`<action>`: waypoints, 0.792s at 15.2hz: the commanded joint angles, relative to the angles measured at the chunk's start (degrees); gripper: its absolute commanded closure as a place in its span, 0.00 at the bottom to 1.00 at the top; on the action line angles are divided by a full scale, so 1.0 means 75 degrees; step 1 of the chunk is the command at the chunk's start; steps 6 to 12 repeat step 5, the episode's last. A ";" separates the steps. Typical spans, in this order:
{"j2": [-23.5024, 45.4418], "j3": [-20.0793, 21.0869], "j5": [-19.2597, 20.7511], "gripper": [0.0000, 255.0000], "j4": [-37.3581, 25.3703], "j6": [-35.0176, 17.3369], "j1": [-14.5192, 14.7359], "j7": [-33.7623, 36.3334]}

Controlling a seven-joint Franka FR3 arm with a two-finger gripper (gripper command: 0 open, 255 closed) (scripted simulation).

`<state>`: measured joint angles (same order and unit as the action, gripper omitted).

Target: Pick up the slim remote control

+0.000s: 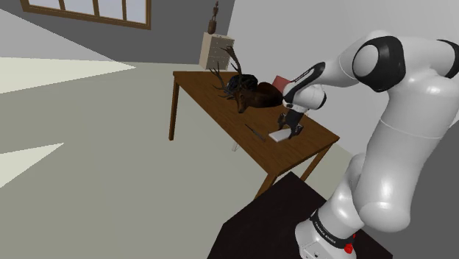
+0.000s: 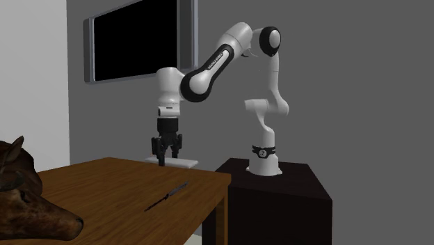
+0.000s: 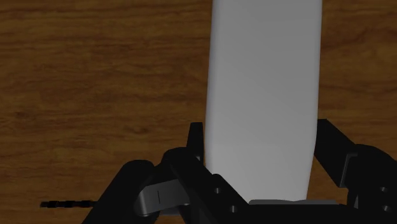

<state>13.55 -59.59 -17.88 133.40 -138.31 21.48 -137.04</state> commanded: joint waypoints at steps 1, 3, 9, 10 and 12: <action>-0.0240 -0.0229 0.0340 1.00 -0.0051 0.0170 0.0195 0.0237; -0.0498 -0.0439 0.0688 1.00 -0.0085 0.0320 0.0385 0.0481; -0.0520 -0.0450 0.0718 1.00 -0.0087 0.0331 0.0395 0.0502; -0.0520 -0.0450 0.0718 1.00 -0.0087 0.0331 0.0395 0.0502; -0.0520 -0.0450 0.0718 1.00 -0.0087 0.0331 0.0395 0.0502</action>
